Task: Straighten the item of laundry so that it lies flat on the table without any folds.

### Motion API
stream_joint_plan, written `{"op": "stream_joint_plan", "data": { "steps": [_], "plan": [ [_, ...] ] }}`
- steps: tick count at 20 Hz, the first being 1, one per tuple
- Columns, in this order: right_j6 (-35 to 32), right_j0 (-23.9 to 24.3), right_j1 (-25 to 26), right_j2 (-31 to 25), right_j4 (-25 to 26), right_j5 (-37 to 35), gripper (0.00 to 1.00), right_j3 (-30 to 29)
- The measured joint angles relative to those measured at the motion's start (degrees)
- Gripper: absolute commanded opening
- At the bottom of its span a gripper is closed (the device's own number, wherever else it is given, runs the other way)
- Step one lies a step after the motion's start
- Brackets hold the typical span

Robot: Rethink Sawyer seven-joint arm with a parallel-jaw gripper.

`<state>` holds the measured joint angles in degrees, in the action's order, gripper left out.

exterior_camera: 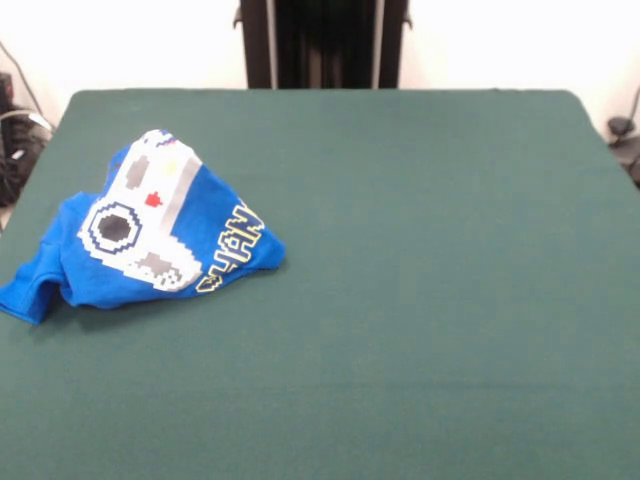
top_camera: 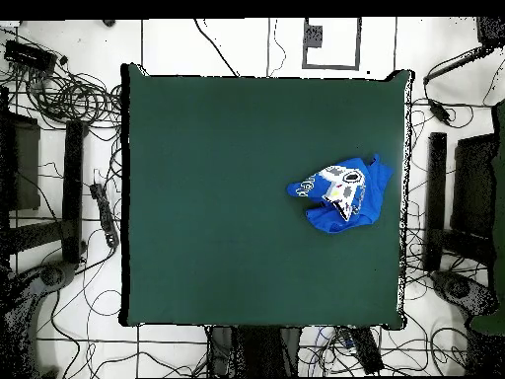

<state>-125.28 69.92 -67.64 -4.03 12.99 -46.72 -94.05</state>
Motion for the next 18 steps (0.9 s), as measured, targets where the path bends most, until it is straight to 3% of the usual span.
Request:
{"op": "stream_joint_plan", "data": {
  "steps": [2, 5, 9, 18],
  "plan": [
    [8.9, 8.3, 2.7, -4.1, 1.2, 0.0, 0.00, 1.8],
    [15.1, 12.3, 5.0, -6.5, 2.4, 0.0, 0.00, 3.8],
    [29.5, 17.3, 12.0, -11.0, 5.2, -1.7, 0.00, 11.0],
    [43.7, 16.1, 22.5, -15.3, 8.0, -7.5, 0.00, 23.4]
  ]
}}
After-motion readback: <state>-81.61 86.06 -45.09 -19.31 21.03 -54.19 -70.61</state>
